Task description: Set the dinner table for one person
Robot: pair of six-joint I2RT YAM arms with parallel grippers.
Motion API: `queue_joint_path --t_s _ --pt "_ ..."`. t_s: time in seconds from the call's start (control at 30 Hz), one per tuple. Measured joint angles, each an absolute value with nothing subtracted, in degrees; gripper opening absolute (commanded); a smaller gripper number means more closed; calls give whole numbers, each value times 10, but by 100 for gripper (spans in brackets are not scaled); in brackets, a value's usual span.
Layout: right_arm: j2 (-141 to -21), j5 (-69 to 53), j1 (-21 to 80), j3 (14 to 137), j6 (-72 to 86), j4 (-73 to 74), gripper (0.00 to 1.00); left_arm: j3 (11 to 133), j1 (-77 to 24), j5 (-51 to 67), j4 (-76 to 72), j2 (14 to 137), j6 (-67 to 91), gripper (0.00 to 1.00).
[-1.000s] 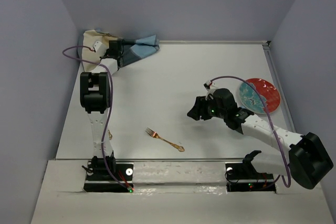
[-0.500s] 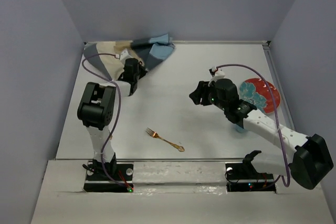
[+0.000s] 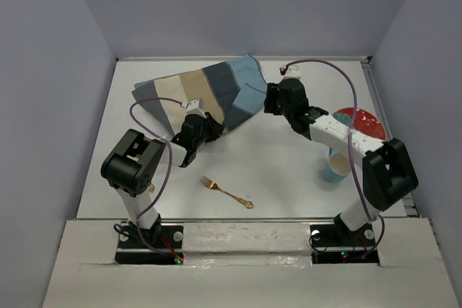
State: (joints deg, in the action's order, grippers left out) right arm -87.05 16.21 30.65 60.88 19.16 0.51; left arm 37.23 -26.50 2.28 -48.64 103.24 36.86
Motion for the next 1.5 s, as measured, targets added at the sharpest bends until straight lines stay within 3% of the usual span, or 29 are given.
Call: queue_joint_path --t_s 0.1,0.13,0.57,1.1,1.23,1.4,1.5 --pt "-941 171 297 670 181 12 59 353 -273 18 -483 987 360 75" --pt "-971 172 296 700 179 13 59 346 -279 13 -476 962 354 75" --pt "-1264 166 292 1011 182 63 62 215 -299 -149 -354 660 414 65" --pt "-1418 184 300 1211 162 142 57 102 -266 -237 -176 519 553 65" --pt "-1441 195 302 1237 150 152 46 101 -238 -239 -176 515 555 65" --pt "-1450 207 302 1245 142 160 18 101 -205 -228 -187 528 550 64" --pt "-1450 218 302 1244 140 161 8 101 -191 -222 -195 540 545 63"
